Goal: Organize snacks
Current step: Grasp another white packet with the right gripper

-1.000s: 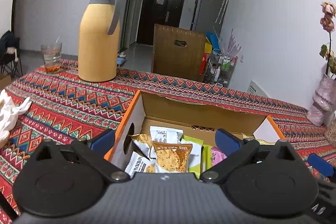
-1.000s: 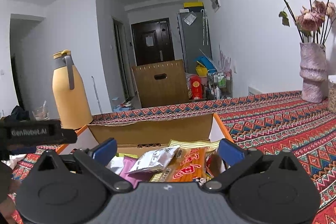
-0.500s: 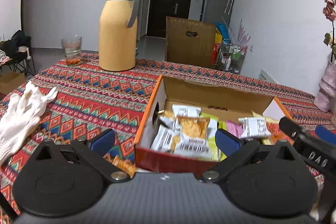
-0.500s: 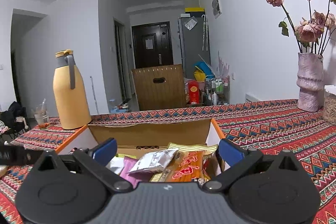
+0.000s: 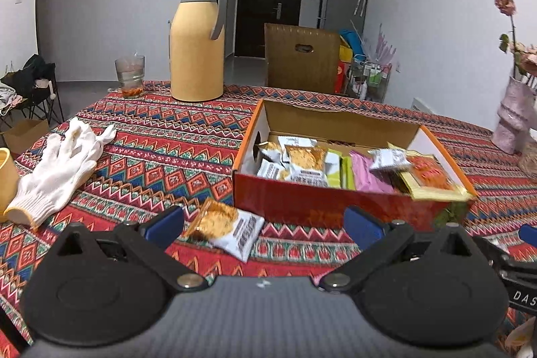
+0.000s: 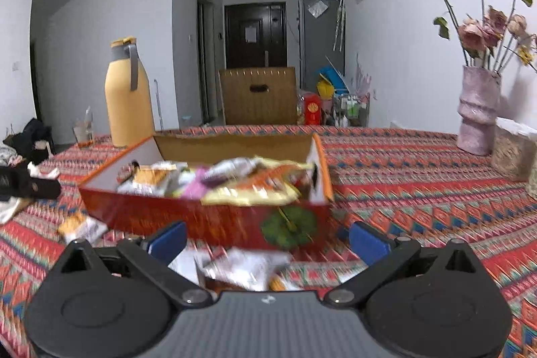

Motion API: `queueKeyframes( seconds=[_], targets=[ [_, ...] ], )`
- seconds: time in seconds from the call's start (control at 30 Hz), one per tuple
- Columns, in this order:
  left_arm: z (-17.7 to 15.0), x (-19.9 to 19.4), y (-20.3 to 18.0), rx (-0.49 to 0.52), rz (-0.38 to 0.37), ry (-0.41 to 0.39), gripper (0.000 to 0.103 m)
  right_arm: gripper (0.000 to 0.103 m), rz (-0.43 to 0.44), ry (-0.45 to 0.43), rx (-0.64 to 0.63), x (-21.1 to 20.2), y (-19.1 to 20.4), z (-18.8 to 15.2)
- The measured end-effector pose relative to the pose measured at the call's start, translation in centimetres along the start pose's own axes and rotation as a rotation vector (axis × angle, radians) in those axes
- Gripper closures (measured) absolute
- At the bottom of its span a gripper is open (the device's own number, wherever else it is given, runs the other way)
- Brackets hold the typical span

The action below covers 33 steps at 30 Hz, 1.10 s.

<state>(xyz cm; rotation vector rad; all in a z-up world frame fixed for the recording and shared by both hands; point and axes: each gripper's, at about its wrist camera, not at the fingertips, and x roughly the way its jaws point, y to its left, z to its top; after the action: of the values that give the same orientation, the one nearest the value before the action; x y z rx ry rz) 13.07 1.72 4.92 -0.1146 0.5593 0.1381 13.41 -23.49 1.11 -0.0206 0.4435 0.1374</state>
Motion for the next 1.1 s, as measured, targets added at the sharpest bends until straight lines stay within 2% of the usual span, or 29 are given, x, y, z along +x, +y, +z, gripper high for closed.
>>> queueKeyframes(
  seconds=[0.17, 0.3, 0.47, 0.7, 0.8, 0.83, 0.93, 0.97, 1.03, 1.1],
  targets=[
    [-1.1, -1.7, -0.1, 0.000, -0.016, -0.005, 0.000, 0.000, -0.034, 0.039, -0.002, -1.8, -2.6, -1.7],
    [-1.9, -1.8, -0.4, -0.004, -0.013, 0.016, 0.000, 0.000, -0.056, 0.087, 0.011, -1.5, -4.8, -2.4],
    [-2.1, -2.0, -1.2, 0.011, 0.003, 0.022, 0.000, 0.000, -0.056, 0.127, 0.034, -0.1, -7.4, -2.8],
    [-1.5, -2.9, -2.8, 0.017, 0.019, 0.018, 0.000, 0.010, -0.026, 0.198, -0.012, 3.1, -9.3, -2.3],
    [-1.3, -3.0, -3.6, 0.028, 0.031, 0.017, 0.000, 0.018, -0.001, 0.235, -0.020, 4.7, -9.6, -2.1],
    [-1.3, -3.0, -3.9, 0.035, 0.037, 0.018, 0.000, 0.025, 0.007, 0.247, -0.023, 5.2, -9.7, -2.2],
    [-1.0, -2.7, -4.9, 0.047, 0.057, 0.024, 0.000, 0.054, 0.054, 0.270, -0.042, 5.8, -9.7, -2.7],
    [-0.8, -2.6, -5.2, 0.047, 0.062, 0.025, 0.000, 0.058, 0.070, 0.264, -0.056, 5.7, -9.7, -2.7],
    [-0.4, -2.4, -5.7, 0.041, 0.073, 0.025, 0.000, 0.063, 0.105, 0.238, -0.055, 5.1, -9.9, -2.7],
    [-0.1, -2.2, -6.3, 0.040, 0.081, 0.029, 0.000, 0.063, 0.136, 0.198, -0.039, 4.2, -10.3, -2.4]
  ],
)
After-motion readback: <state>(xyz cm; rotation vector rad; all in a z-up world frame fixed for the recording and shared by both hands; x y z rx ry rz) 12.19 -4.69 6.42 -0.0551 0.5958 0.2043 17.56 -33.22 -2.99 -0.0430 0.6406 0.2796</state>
